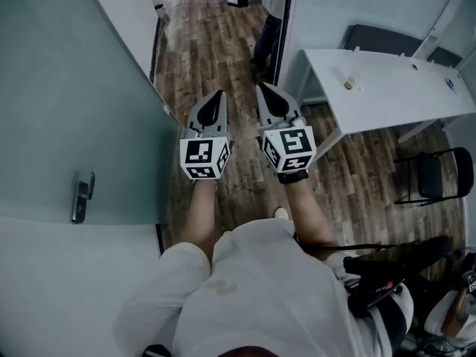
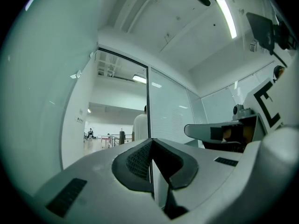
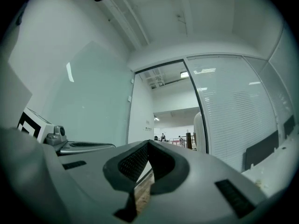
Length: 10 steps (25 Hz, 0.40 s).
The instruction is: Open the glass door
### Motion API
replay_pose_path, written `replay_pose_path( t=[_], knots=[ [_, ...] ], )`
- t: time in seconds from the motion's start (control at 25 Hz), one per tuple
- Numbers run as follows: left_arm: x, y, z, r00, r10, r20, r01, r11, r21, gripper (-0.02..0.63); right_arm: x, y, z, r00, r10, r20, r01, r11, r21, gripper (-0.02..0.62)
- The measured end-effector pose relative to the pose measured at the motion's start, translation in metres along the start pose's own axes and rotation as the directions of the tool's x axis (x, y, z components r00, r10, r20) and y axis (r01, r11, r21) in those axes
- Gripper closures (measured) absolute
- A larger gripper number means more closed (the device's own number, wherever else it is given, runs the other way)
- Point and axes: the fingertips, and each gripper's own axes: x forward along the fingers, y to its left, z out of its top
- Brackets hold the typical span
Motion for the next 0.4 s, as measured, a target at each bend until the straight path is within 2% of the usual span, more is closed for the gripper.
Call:
replay_pose_path(
  t=[0.24,0.4],
  knots=[
    [-0.006,0.007,0.006,0.999,0.055,-0.003,-0.055,0.998,-0.017,0.603,0.003,-0.007,-0.002,0.999,-0.001,-0.041,0.002,1.000,0.019,0.594],
    [-0.011,0.028,0.017,0.996,0.085,0.018,-0.085,0.996,-0.020,0.603,0.015,0.003,0.003,1.000,0.017,-0.020,-0.017,1.000,0.019,0.594]
  ],
)
